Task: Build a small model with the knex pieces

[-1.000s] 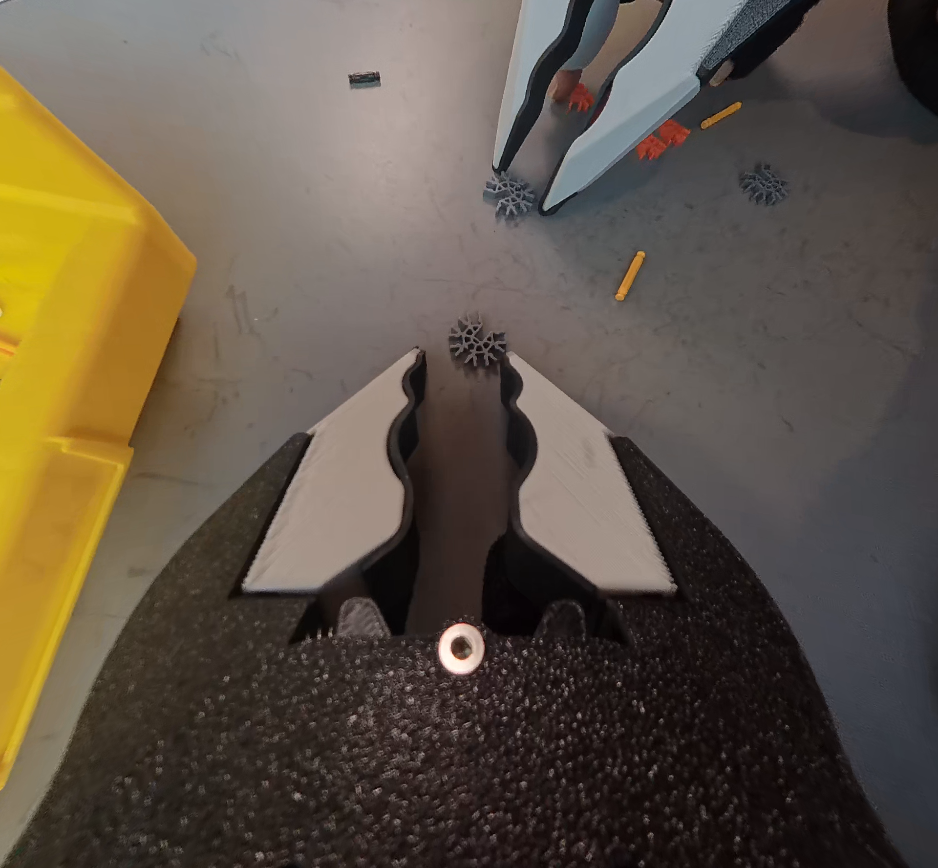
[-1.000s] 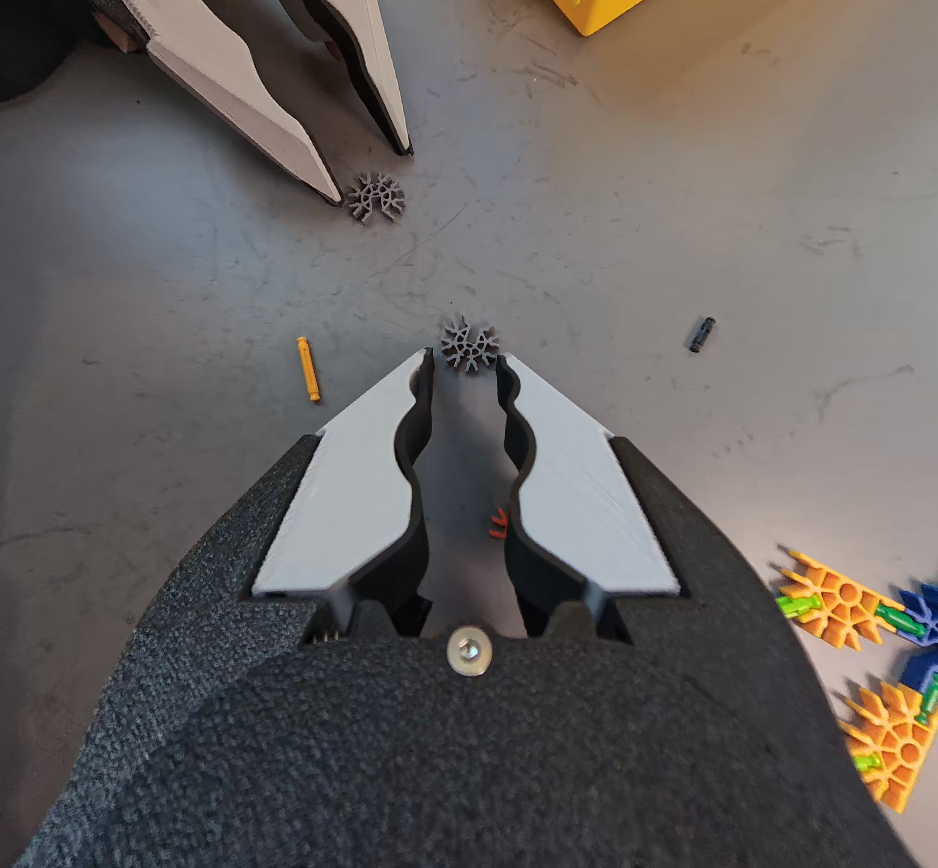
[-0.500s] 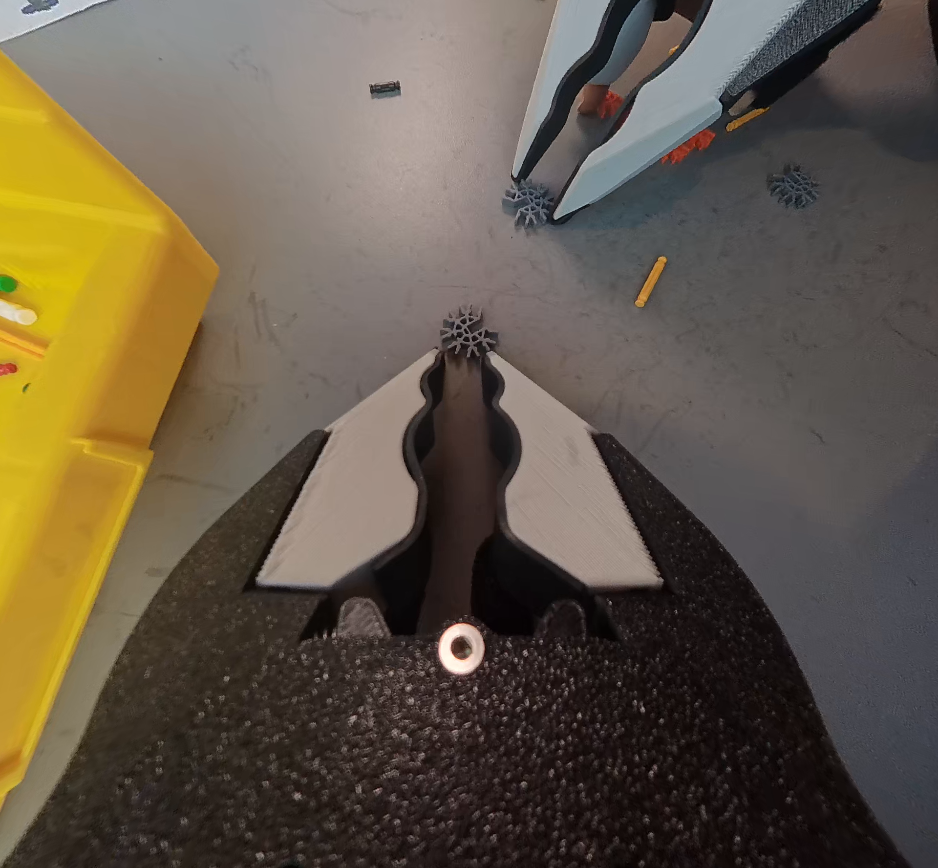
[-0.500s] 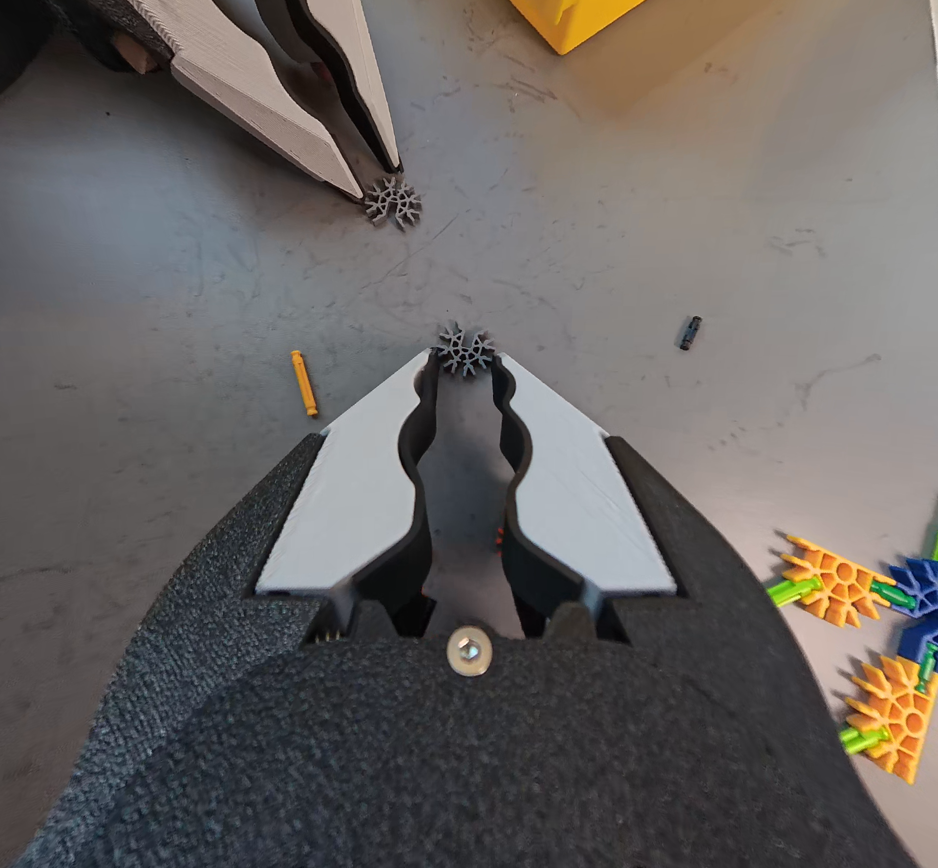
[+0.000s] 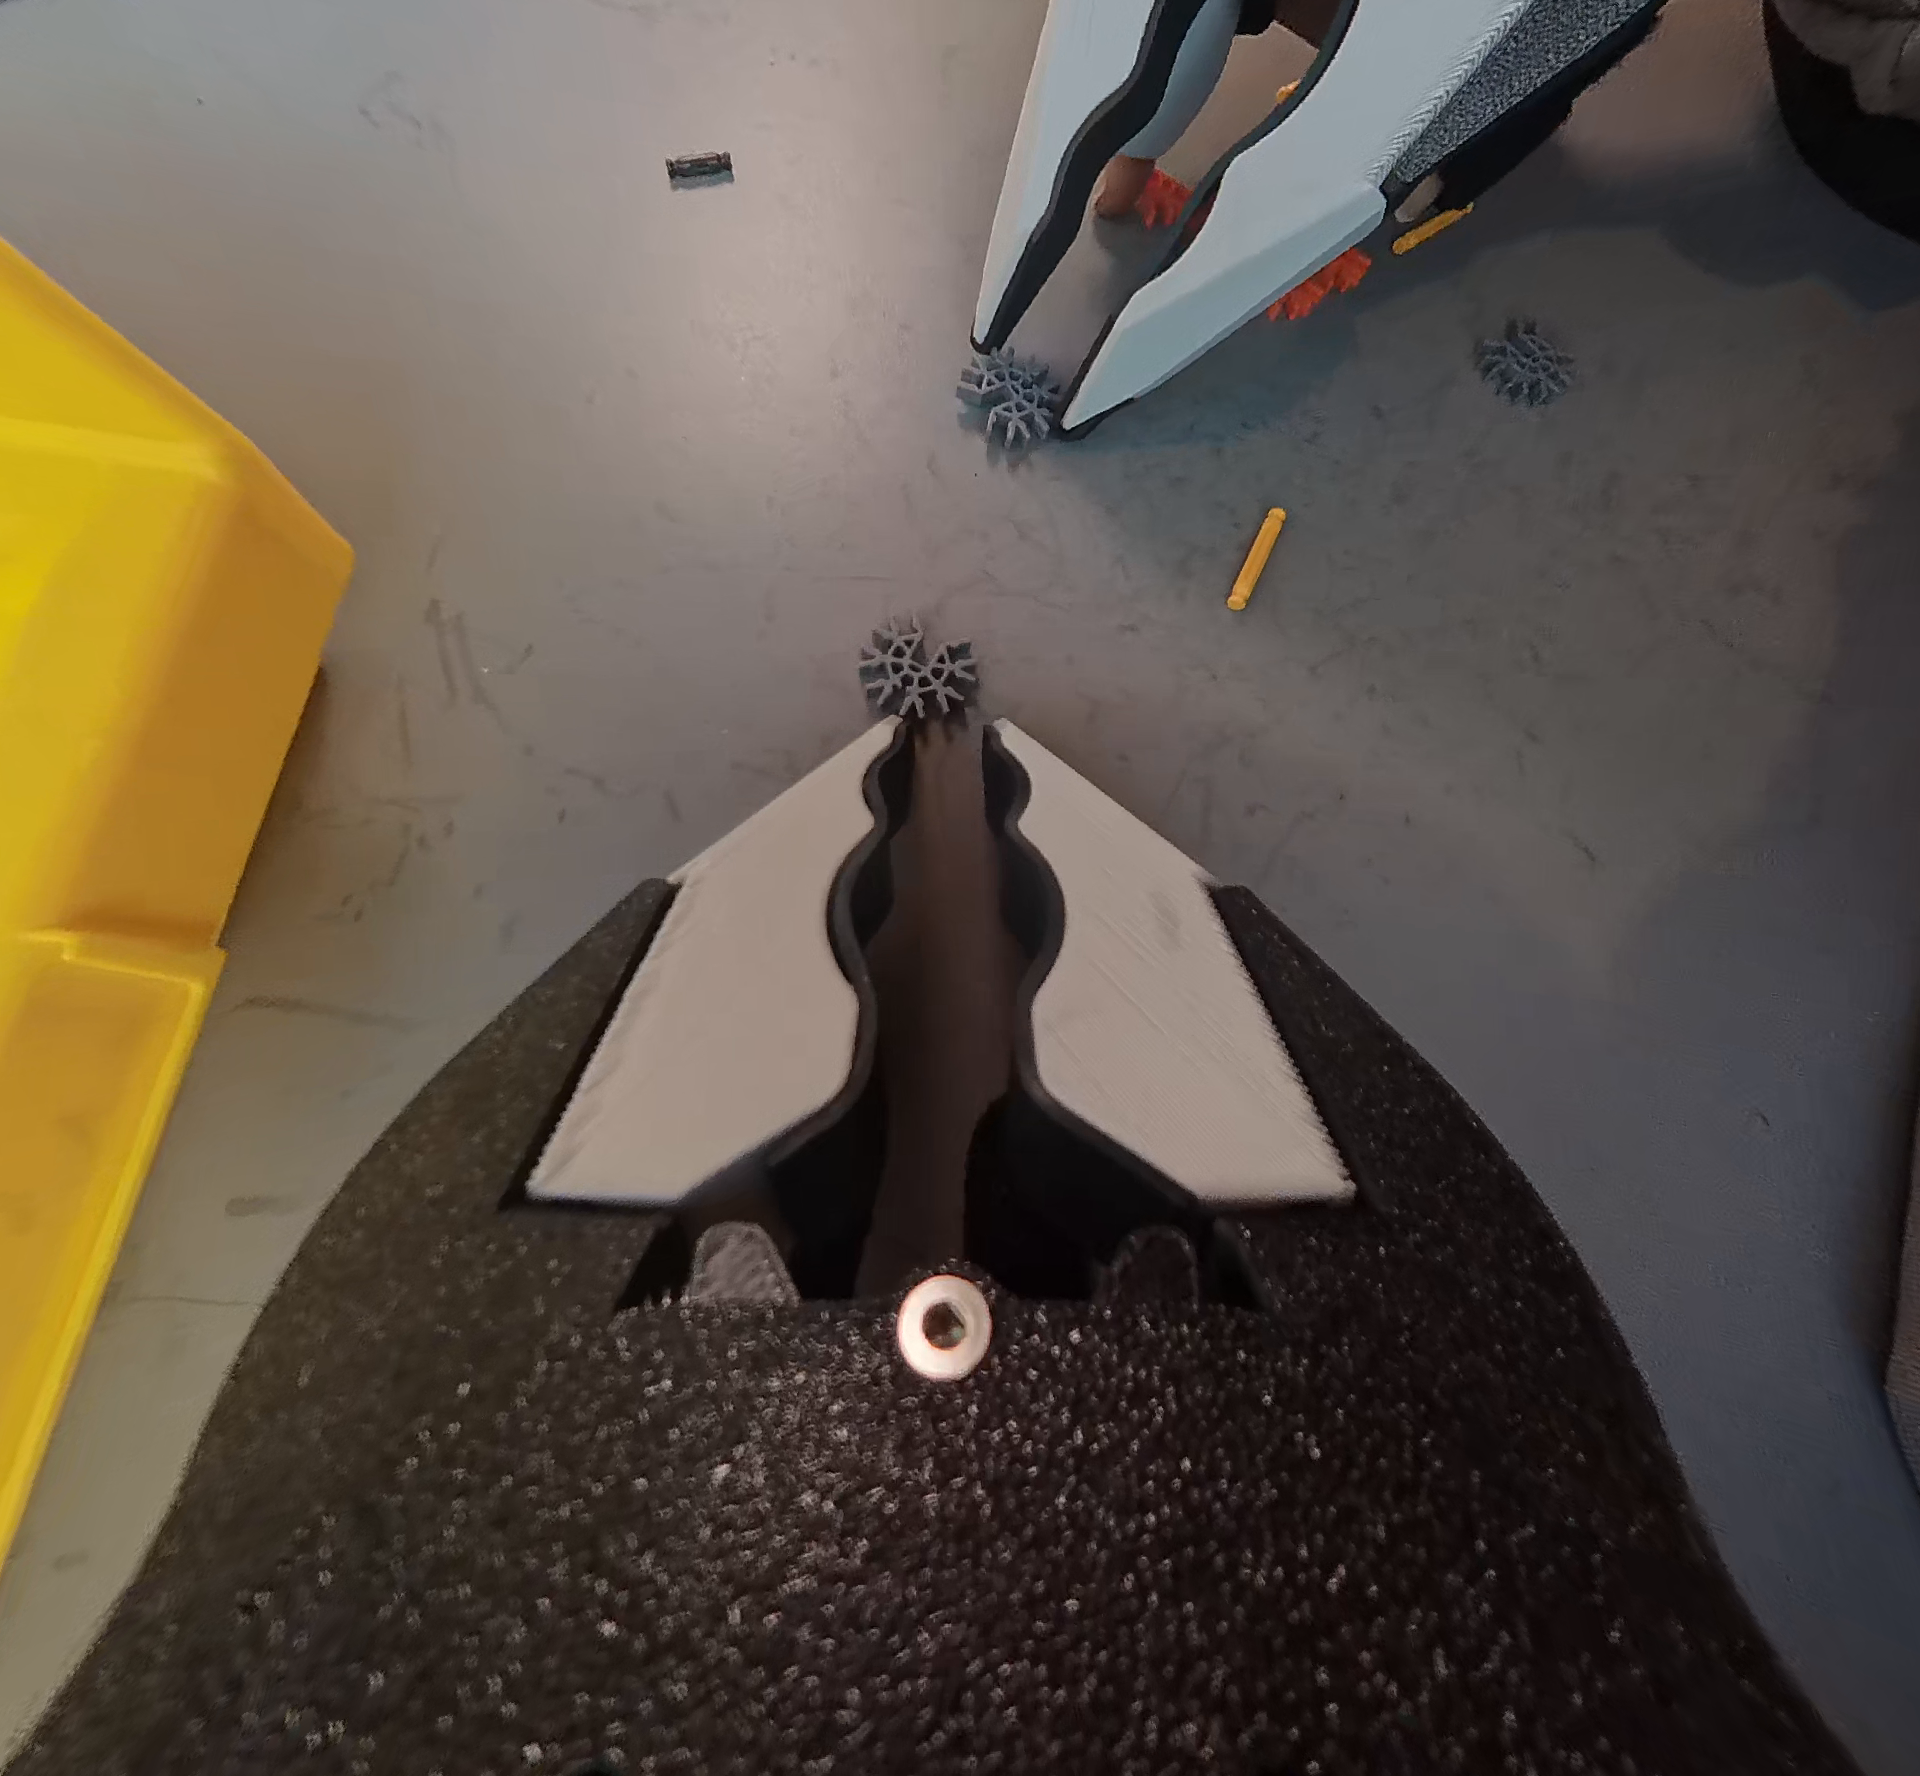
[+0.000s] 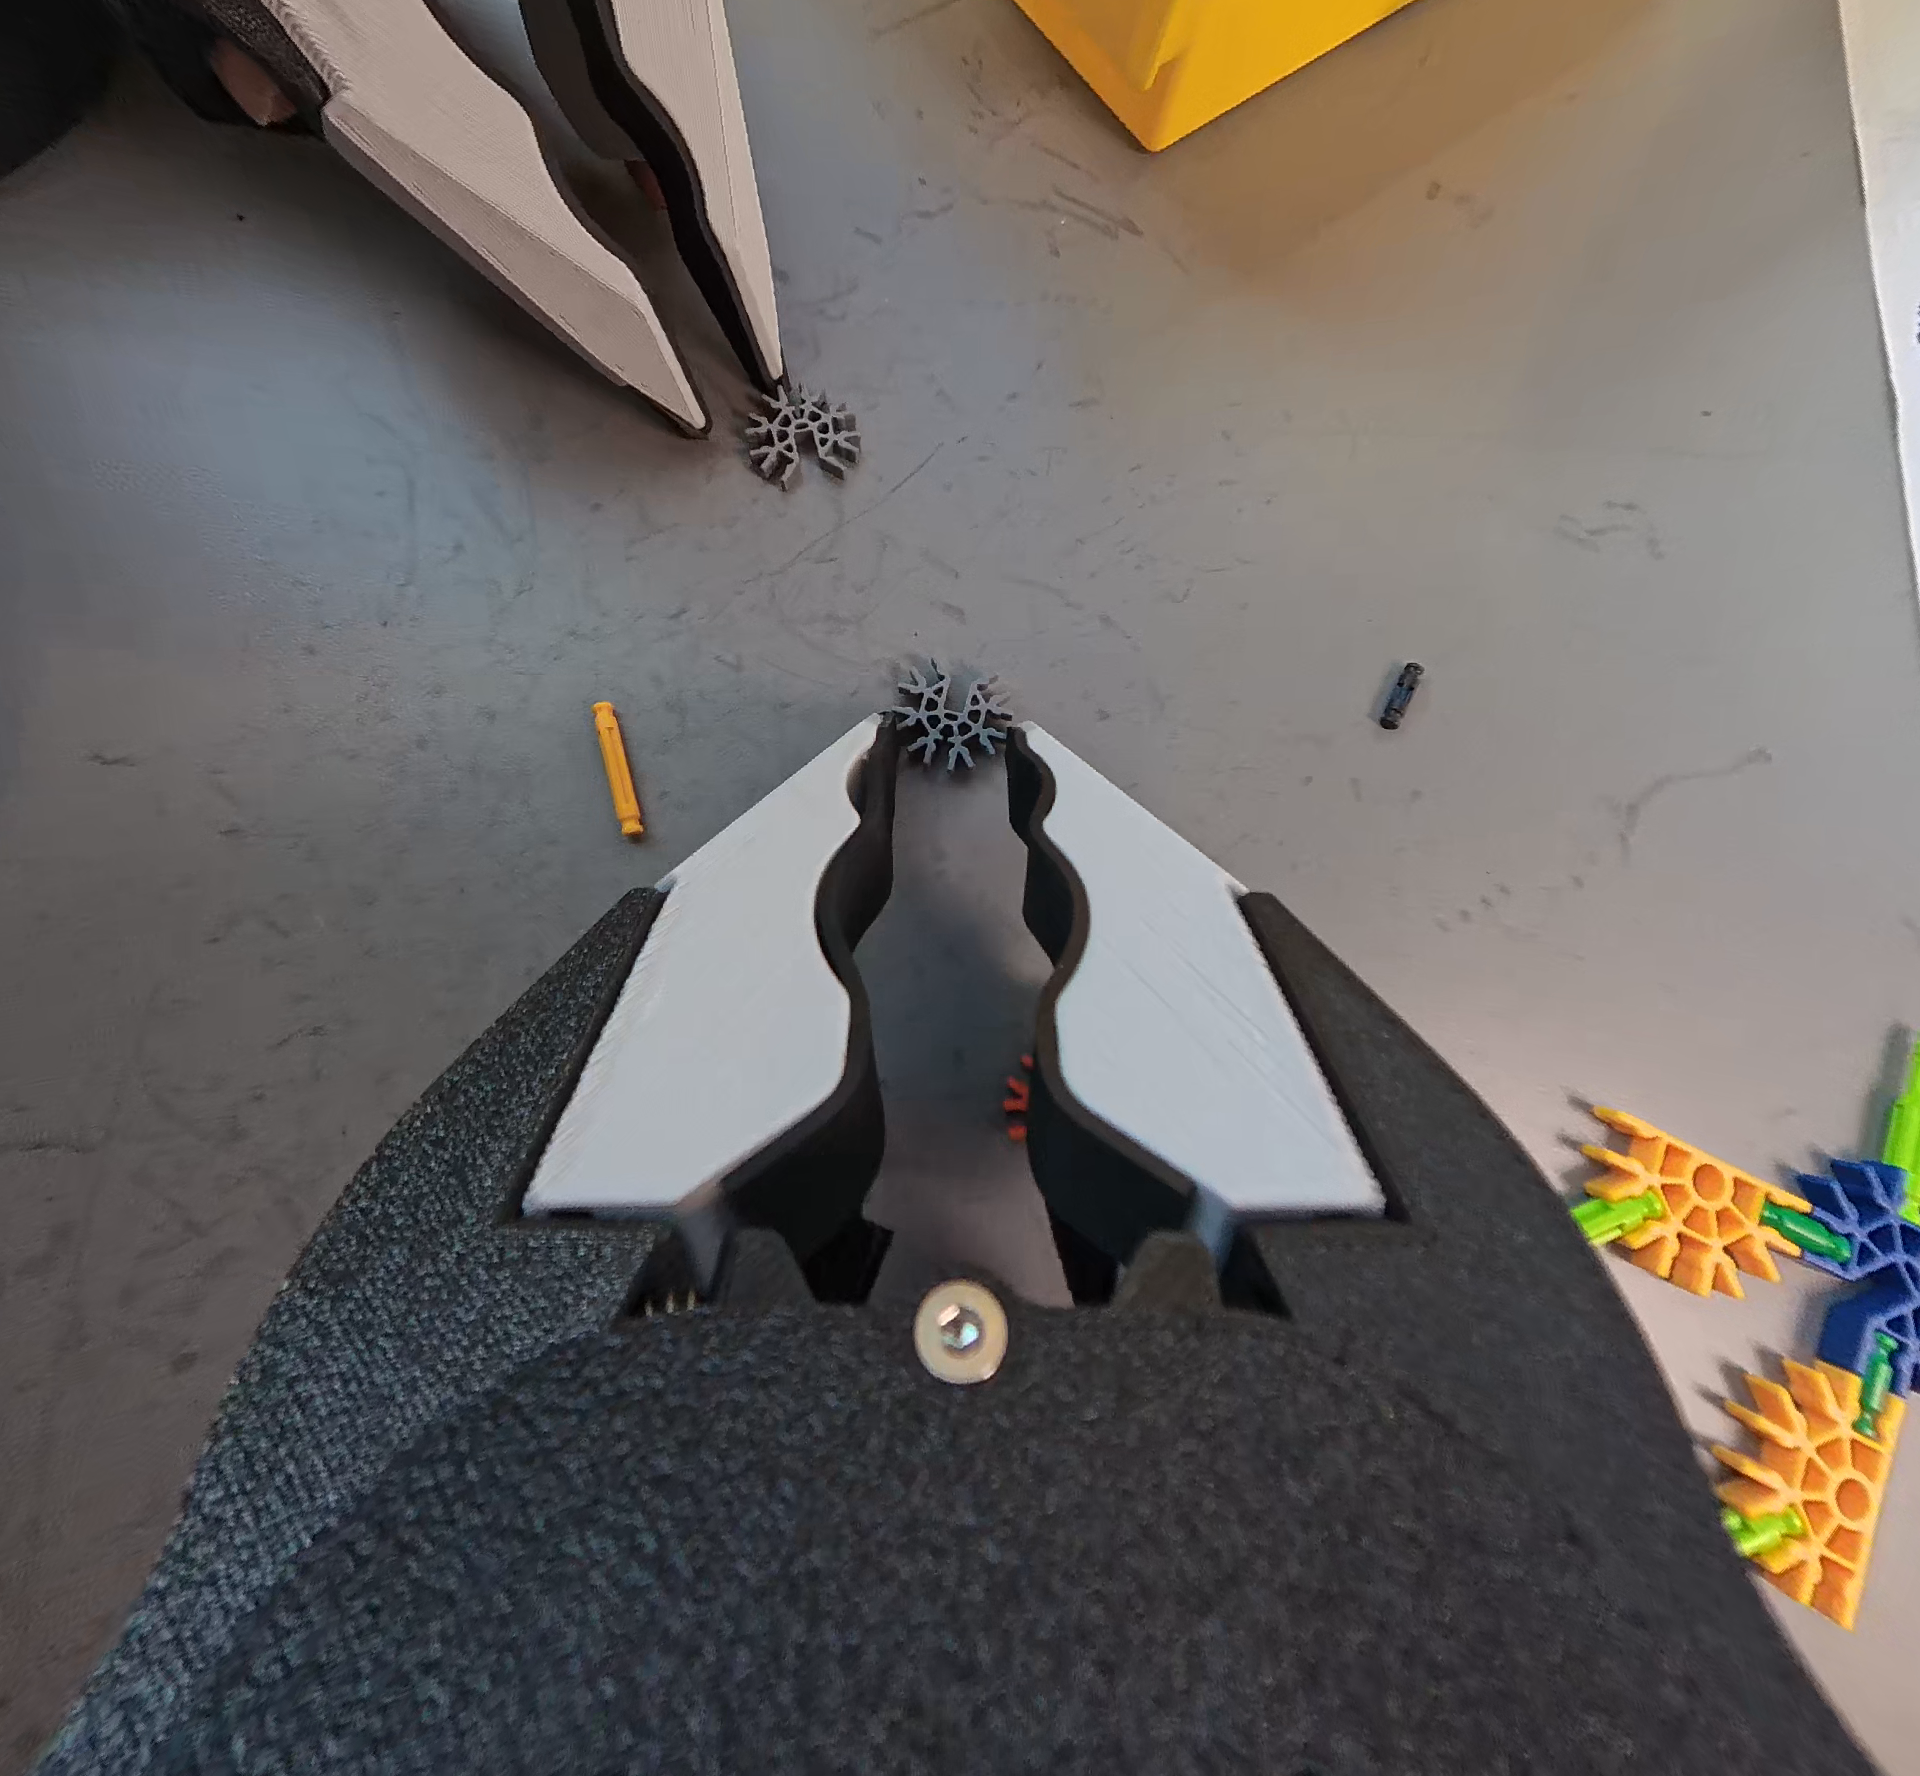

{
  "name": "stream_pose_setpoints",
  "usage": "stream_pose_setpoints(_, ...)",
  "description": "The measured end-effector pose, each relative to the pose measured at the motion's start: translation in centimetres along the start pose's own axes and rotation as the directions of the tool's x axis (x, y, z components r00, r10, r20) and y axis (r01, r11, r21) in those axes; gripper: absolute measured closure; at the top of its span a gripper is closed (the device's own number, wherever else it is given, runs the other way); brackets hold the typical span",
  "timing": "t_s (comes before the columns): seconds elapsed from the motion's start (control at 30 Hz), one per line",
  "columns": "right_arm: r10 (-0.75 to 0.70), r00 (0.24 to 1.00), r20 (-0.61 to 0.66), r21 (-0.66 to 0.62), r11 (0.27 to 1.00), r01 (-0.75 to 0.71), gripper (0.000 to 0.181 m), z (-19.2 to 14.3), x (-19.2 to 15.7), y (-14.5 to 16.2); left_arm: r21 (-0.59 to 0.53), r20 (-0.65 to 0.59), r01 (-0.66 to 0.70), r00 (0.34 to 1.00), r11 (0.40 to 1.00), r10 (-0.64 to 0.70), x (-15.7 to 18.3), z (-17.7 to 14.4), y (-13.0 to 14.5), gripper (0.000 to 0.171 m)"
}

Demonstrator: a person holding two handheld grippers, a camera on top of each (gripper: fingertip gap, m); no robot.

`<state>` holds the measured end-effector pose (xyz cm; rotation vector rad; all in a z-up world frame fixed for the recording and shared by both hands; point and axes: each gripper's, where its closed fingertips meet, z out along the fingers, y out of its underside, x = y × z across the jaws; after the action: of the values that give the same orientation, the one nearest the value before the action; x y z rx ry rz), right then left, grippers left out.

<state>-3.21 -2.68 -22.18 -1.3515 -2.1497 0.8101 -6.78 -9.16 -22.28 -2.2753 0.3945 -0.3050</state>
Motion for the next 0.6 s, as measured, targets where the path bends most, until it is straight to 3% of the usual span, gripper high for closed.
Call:
stream_pose_setpoints(0.37, -0.011, 1.000, -0.005, 0.007, 1.000, 0.011, 0.163, 0.0, 0.0, 0.0, 0.013, 0.035, 0.007, 0.999, 1.000, -0.007, -0.9, 0.1, -0.2, 0.136)
stream_pose_setpoints(0.6, -0.015, 1.000, -0.008, 0.009, 1.000, 0.015, 0.163, 0.0, -0.1, 0.0, 0.009, 0.040, -0.032, 0.999, 0.999, 0.032, -0.5, 0.5, -0.4, 0.144)
